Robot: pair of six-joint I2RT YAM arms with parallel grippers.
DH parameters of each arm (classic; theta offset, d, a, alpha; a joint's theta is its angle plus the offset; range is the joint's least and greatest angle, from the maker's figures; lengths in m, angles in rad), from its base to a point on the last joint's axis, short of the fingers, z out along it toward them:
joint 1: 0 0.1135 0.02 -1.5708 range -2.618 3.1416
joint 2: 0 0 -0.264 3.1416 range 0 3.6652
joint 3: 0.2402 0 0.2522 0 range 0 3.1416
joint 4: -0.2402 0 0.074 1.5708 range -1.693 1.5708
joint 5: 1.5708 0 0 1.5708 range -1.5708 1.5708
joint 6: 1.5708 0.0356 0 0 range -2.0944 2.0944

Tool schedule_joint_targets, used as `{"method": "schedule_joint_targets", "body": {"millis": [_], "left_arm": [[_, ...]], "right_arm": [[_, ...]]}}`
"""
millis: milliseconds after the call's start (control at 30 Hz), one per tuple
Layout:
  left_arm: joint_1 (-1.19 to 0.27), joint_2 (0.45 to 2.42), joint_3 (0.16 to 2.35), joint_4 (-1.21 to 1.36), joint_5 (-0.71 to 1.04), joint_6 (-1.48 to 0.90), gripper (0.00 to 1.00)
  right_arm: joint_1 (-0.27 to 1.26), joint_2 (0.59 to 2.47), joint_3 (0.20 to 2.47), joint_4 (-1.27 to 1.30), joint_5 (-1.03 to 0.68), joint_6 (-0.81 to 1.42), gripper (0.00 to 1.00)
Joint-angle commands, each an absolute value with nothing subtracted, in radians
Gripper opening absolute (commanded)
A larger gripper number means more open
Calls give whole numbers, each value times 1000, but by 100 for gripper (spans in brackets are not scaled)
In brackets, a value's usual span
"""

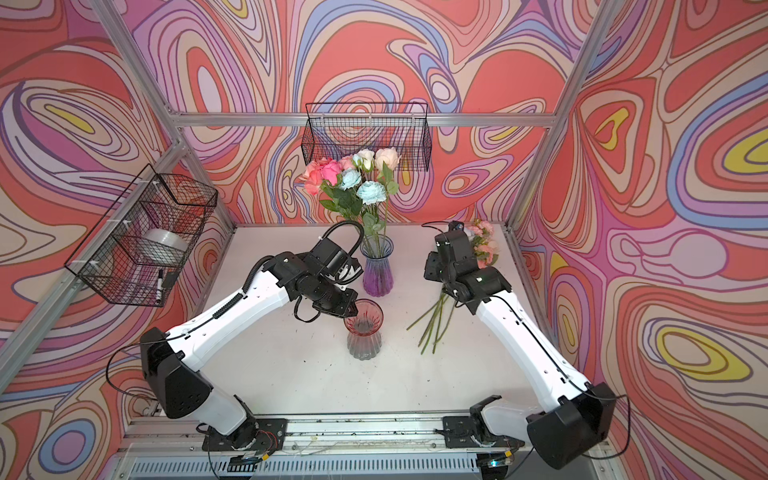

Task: Arrange the flowers into the vase
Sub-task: 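Slide the pink vase with the left gripper toward the robot, before the blue-purple vase, then open and withdraw the left gripper while the right gripper lowers onto a white rose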

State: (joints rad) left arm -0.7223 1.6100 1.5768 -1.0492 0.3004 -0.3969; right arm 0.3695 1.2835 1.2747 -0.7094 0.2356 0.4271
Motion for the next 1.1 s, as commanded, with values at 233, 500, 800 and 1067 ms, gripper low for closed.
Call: {"method": "schedule_joint_targets", "body": {"millis": [233, 500, 800, 1067], "left_arm": [[-719, 1683, 1656, -1024, 321, -384, 13], [-718, 1650, 1658, -1015, 248, -329, 45], [-682, 1520, 1672, -969, 215, -264, 73], [-666, 1261, 1561, -762, 66, -200, 76]], "right_arm": [[261, 1390, 1252, -657, 155, 400, 48], [235, 1428, 1291, -671, 136, 386, 48], [235, 1416, 1286, -638, 128, 421, 48], [235, 1367, 1213, -551, 206, 418, 43]]}}
